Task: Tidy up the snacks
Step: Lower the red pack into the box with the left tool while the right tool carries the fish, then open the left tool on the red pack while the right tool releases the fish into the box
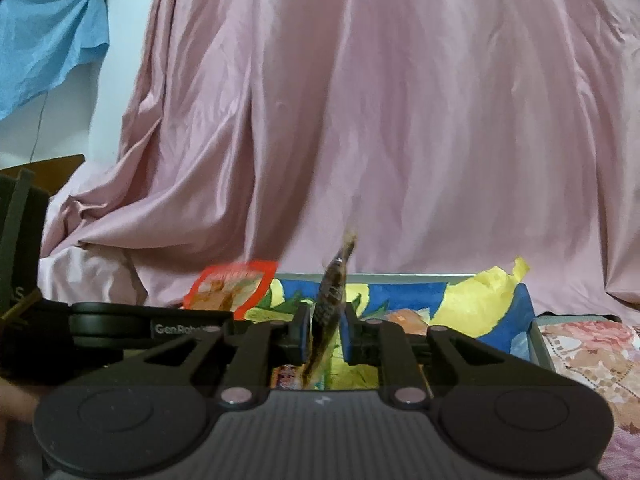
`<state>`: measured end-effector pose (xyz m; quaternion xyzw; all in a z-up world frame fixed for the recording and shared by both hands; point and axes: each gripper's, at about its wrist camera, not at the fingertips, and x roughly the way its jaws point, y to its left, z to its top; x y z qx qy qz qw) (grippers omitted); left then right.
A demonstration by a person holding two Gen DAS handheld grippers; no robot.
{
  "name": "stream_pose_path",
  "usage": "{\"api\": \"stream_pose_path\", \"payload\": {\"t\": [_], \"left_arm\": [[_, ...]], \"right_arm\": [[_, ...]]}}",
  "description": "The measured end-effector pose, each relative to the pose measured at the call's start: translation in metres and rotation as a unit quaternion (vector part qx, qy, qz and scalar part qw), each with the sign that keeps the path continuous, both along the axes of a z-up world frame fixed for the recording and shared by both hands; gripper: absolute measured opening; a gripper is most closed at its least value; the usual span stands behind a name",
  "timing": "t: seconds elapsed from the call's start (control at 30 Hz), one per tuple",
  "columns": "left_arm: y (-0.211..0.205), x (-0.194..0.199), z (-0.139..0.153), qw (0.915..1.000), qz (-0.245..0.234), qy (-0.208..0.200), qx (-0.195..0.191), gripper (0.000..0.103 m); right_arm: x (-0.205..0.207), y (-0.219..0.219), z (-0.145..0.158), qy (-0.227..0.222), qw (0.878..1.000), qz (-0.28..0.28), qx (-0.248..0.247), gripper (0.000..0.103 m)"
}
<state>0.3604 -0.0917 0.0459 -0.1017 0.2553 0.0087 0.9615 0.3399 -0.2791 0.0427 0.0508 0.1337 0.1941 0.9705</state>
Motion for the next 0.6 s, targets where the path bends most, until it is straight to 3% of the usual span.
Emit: {"api": "stream_pose_path", "payload": {"t": [0.3, 0.37, 0.4, 0.6], "left_arm": [[0.006, -0.007, 0.005, 0.9999, 0.010, -0.013, -0.002, 0.087], [0.009, -0.009, 0.007, 0.9997, 0.016, -0.017, -0.004, 0.096], [0.009, -0.011, 0.008, 0.9996, 0.020, -0.020, -0.005, 0.100], [0.017, -0.020, 0.018, 0.9988, 0.034, -0.033, -0.011, 0.102]], "right_arm": [[-0.005, 0.000, -0.001, -0.022, 0.999, -0.024, -0.023, 0.070], [-0.007, 0.001, -0.001, -0.030, 0.999, -0.028, -0.031, 0.081], [-0.008, 0.002, -0.001, -0.035, 0.998, -0.030, -0.034, 0.083], [-0.016, 0.004, 0.001, -0.061, 0.996, -0.050, -0.050, 0.100]]}}
